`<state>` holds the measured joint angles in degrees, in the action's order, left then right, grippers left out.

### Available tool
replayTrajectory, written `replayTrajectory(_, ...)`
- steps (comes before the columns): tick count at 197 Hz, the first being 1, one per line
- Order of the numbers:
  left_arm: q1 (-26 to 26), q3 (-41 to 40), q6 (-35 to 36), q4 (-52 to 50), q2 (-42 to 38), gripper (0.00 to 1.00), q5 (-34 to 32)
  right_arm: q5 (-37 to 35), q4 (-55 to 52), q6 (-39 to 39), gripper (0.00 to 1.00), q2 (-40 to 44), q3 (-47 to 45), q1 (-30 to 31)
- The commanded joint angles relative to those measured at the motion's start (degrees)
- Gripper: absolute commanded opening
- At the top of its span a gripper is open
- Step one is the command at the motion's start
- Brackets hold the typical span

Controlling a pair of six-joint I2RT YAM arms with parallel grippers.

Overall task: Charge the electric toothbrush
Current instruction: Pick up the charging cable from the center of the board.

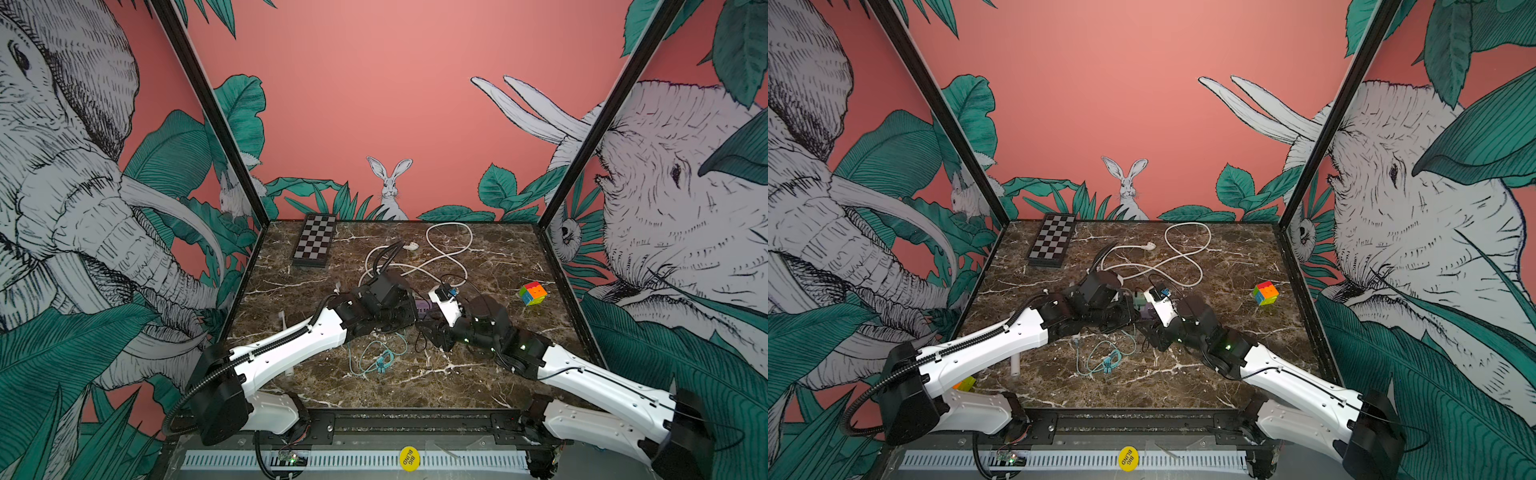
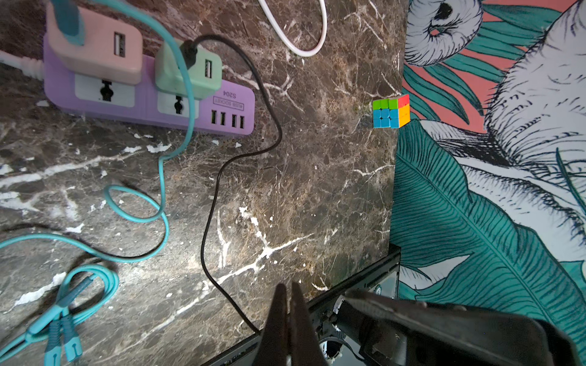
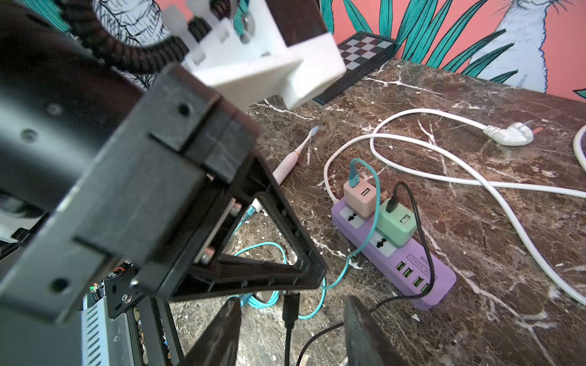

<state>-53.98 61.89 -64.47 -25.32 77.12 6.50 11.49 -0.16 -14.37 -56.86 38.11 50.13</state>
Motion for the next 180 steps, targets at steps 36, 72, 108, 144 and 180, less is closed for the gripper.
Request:
replayTrajectory(36, 0.0, 0.7, -0.4, -2.5, -2.4, 0.0, -1.5, -0.3, 5.3, 0.9, 0.52, 0.8, -3.2, 0.3)
replayTrajectory(72, 0.1, 0.6, -0.8, -2.7, -2.6, 0.0, -2.0, -4.0, 6.3, 2.7, 0.48, 0.9, -3.6, 2.4)
replayTrajectory(108, 0.4, 0.2, -2.1, -3.3, -2.9, 0.0, -2.6, -12.2, 6.4, 5.0, 0.45, 0.9, -4.1, 7.3)
replayTrajectory(144, 0.9, -0.6, -3.8, -3.3, -3.9, 0.0, -3.0, -22.5, 8.8, 8.7, 0.42, 1.3, -6.0, 11.7)
replayTrajectory(180, 1.2, -1.6, -5.3, -2.5, -4.8, 0.0, -2.8, -29.1, 12.9, 11.8, 0.36, -0.6, -7.3, 15.3)
